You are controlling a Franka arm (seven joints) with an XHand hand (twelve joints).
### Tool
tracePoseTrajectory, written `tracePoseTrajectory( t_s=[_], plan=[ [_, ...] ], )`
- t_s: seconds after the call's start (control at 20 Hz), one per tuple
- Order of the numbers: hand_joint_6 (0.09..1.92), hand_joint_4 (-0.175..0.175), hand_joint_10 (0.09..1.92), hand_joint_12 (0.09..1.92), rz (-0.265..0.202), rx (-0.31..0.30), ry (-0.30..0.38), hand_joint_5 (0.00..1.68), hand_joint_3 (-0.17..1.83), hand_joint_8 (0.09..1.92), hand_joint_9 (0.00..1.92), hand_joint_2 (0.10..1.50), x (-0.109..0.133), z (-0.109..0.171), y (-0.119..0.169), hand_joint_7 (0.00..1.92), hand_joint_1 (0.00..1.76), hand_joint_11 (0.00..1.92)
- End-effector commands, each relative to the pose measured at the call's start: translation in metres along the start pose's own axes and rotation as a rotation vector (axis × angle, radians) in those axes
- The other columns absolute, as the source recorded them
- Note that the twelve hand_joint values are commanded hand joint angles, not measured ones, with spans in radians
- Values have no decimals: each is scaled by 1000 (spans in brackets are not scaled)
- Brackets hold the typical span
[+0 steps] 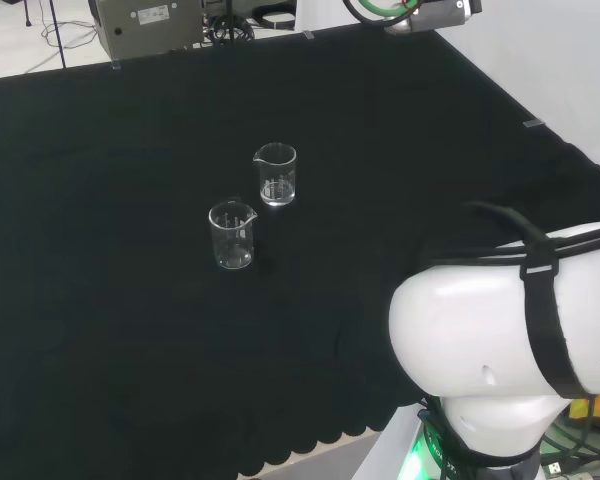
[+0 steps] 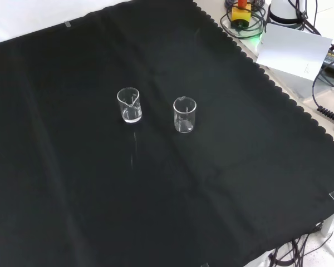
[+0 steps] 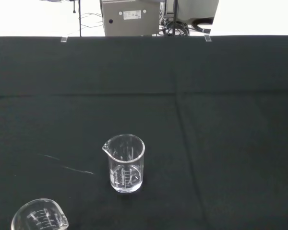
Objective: Pick up the beaker on the right.
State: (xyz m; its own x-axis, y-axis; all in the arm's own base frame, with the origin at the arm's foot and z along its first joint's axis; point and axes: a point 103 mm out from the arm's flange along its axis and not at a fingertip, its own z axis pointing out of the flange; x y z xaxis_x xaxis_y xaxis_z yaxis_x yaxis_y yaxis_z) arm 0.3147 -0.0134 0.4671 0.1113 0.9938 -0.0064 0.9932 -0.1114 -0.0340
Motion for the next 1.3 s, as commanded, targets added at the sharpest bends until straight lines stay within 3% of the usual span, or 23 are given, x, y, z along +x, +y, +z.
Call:
tracePoseTrajectory(
  t_s=[0.05,0.1,0.2,0.3,0.6,0.9,1.05,1.3],
  plan=[
    [107,-37,717,1409,110,-19,-127,348,277,571,160,1307,-13,20,12,0,5,11],
    [105,-37,717,1409,121,-23,-121,349,276,571,160,1308,-9,25,15,0,5,11],
    [103,-37,717,1408,64,-26,-19,350,274,571,160,1309,-8,40,23,0,5,11],
    [99,-38,718,1410,37,-9,37,354,268,573,163,1308,-9,56,33,3,15,7],
    [91,-38,717,1413,-8,21,134,359,259,574,165,1310,-41,113,87,5,20,4],
    [87,-38,717,1413,-69,22,174,362,254,574,166,1313,-56,147,143,5,20,4],
    [87,-38,716,1413,-92,17,181,363,252,574,166,1314,-54,163,157,5,20,4],
    [87,-38,716,1413,-121,63,200,365,248,574,166,1316,-51,203,171,5,20,4]
  ],
)
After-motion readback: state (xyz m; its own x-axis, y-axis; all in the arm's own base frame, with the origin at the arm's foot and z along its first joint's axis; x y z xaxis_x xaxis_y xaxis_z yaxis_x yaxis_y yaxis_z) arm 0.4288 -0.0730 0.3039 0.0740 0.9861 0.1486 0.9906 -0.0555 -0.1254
